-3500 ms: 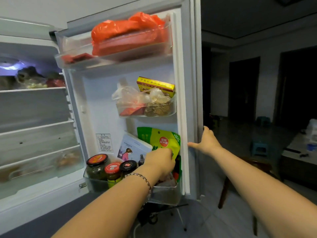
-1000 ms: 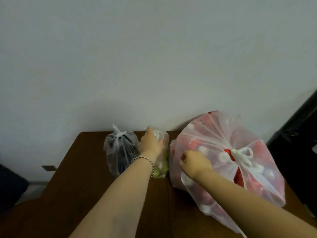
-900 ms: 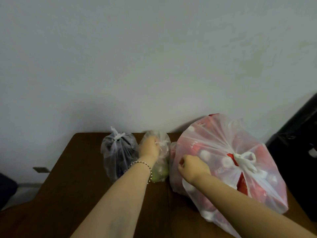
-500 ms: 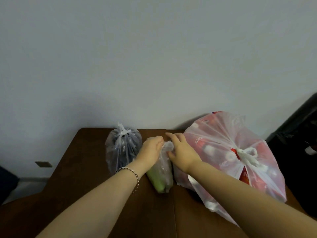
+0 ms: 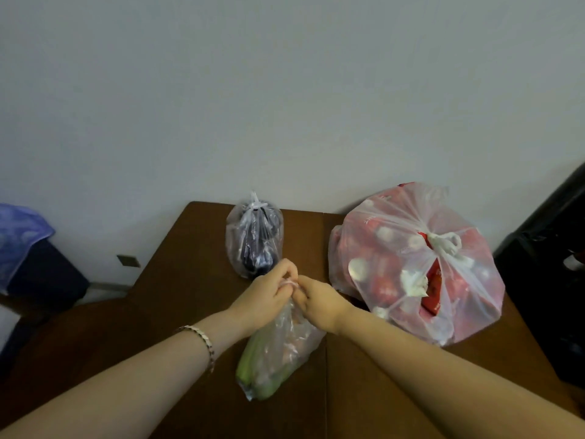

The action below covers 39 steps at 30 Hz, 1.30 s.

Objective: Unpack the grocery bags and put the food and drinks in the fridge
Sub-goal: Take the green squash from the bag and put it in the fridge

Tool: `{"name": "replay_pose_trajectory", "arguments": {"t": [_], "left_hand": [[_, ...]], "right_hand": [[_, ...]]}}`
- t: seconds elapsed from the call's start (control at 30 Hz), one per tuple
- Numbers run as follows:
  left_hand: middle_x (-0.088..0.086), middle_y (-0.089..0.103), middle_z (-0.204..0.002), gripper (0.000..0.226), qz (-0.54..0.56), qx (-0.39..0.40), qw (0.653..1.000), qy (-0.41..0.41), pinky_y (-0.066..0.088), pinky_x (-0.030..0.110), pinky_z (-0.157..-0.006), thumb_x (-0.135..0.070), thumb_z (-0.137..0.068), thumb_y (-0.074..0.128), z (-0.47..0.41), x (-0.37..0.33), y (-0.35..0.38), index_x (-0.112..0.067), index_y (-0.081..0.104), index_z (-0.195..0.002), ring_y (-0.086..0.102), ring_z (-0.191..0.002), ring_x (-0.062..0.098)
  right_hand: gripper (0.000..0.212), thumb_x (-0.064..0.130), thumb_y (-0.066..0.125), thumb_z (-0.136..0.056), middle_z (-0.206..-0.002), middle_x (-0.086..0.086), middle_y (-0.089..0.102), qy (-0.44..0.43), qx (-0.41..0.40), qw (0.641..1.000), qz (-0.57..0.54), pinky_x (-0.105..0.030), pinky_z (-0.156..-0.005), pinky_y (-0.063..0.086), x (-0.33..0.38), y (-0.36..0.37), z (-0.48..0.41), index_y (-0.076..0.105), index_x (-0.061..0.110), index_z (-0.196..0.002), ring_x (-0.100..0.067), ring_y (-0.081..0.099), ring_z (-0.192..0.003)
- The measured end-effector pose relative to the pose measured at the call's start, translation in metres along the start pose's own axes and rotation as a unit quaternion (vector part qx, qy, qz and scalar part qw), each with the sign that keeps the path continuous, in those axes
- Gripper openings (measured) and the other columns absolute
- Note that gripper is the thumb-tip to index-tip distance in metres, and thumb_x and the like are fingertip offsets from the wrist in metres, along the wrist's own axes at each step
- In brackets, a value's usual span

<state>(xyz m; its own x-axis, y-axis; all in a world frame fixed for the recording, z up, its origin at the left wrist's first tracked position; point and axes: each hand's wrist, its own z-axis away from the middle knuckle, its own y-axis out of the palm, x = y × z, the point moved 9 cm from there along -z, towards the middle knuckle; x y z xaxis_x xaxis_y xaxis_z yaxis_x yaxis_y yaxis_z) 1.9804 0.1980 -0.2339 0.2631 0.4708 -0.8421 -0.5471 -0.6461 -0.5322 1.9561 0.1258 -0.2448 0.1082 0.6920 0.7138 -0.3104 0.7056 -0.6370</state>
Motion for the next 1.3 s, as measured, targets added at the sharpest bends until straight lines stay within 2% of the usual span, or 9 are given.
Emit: {"name": "replay_pose_trajectory", "arguments": {"t": [0.1,0.33,0.5,0.7,0.83,0.97,1.1,1.2,1.3], "left_hand": [[0.005,0.061,-0.084,0.007,-0.01,-0.012,0.999,-0.042,0.043,0.031,-0.071,-0.022,-0.098,0.041,0.031,0.008,0.0,-0.026,0.045,-0.102,0.057,-0.076,0.016],[-0.002,0.043,-0.052,0.038,0.046,0.031,0.986,-0.158,0.032,0.019,-0.048,-0.026,-0.093,0.056,0.094,0.019,0.0,-0.016,0.049,-0.057,0.04,-0.047,0.009],[0.002,0.046,-0.055,0.038,0.073,0.08,0.984,-0.141,0.038,0.026,-0.067,-0.024,-0.086,0.066,0.132,0.027,-0.006,-0.014,0.054,-0.051,0.046,-0.058,0.013],[0.001,0.052,-0.083,0.033,-0.337,0.041,0.939,0.058,0.042,0.025,-0.075,-0.039,-0.093,0.052,0.159,-0.01,-0.029,-0.018,0.059,-0.068,0.051,-0.083,0.013],[-0.009,0.044,-0.064,0.029,-0.249,-0.001,0.968,0.028,0.046,0.026,-0.071,-0.044,-0.094,0.048,0.161,0.0,-0.041,-0.027,0.054,-0.07,0.05,-0.068,0.009],[-0.01,0.05,-0.06,0.012,-0.119,0.106,0.984,-0.084,0.035,0.018,-0.05,-0.033,-0.09,0.059,0.161,0.022,-0.031,-0.025,0.056,-0.082,0.048,-0.053,0.005],[-0.008,0.053,-0.07,0.012,-0.343,0.027,0.939,0.004,0.039,0.023,-0.057,-0.027,-0.092,0.052,0.16,0.001,-0.038,-0.024,0.045,-0.083,0.056,-0.067,0.015],[-0.004,0.052,-0.059,0.024,-0.208,-0.027,0.974,-0.083,0.041,0.023,-0.06,-0.028,-0.089,0.056,0.152,0.002,-0.046,-0.02,0.05,-0.068,0.053,-0.059,0.012],[0.001,0.043,-0.049,0.04,0.209,0.064,0.945,-0.243,0.043,0.03,-0.085,-0.018,-0.088,0.061,0.158,0.016,-0.023,-0.017,0.057,-0.048,0.046,-0.053,0.013]], "right_hand": [[0.02,0.018,0.039,-0.1,-0.08,-0.001,0.052,0.031,0.006,0.999,-0.042,-0.041,-0.081,0.046,0.005,0.029,0.019,0.043,0.022,-0.081,-0.024,0.052,-0.083],[0.022,0.008,0.056,-0.086,-0.077,0.0,0.049,0.077,0.033,0.987,-0.134,-0.02,-0.051,0.038,0.021,0.069,0.057,0.038,0.021,-0.085,-0.01,0.047,-0.062],[0.025,-0.003,0.053,-0.082,-0.07,-0.005,0.053,0.106,0.002,0.976,-0.188,-0.017,-0.045,0.035,0.02,0.085,0.078,0.041,0.014,-0.094,-0.013,0.045,-0.055],[0.014,0.011,0.054,-0.089,-0.086,-0.006,0.062,0.084,-0.097,0.989,-0.069,-0.035,-0.068,0.048,0.041,0.1,0.086,0.046,0.021,-0.092,-0.021,0.059,-0.075],[0.016,0.017,0.047,-0.092,-0.092,-0.008,0.064,0.058,-0.141,0.983,0.106,-0.032,-0.067,0.043,0.057,0.103,0.098,0.046,0.016,-0.108,-0.028,0.061,-0.084],[0.016,0.015,0.044,-0.092,-0.092,-0.004,0.063,0.12,-0.161,0.975,0.099,-0.034,-0.07,0.05,0.053,0.101,0.107,0.047,0.018,-0.108,-0.023,0.061,-0.082],[0.01,0.014,0.046,-0.092,-0.085,0.002,0.058,0.166,-0.146,0.975,0.02,-0.026,-0.061,0.046,0.045,0.105,0.11,0.049,0.02,-0.098,-0.016,0.058,-0.076],[0.01,0.013,0.045,-0.092,-0.076,0.007,0.054,0.145,-0.12,0.981,0.038,-0.028,-0.062,0.049,0.048,0.111,0.109,0.051,0.019,-0.097,-0.015,0.057,-0.072],[0.011,0.012,0.048,-0.09,-0.077,0.003,0.059,0.159,-0.087,0.983,-0.018,-0.028,-0.065,0.053,0.039,0.106,0.114,0.055,0.021,-0.088,-0.015,0.061,-0.071]]}}
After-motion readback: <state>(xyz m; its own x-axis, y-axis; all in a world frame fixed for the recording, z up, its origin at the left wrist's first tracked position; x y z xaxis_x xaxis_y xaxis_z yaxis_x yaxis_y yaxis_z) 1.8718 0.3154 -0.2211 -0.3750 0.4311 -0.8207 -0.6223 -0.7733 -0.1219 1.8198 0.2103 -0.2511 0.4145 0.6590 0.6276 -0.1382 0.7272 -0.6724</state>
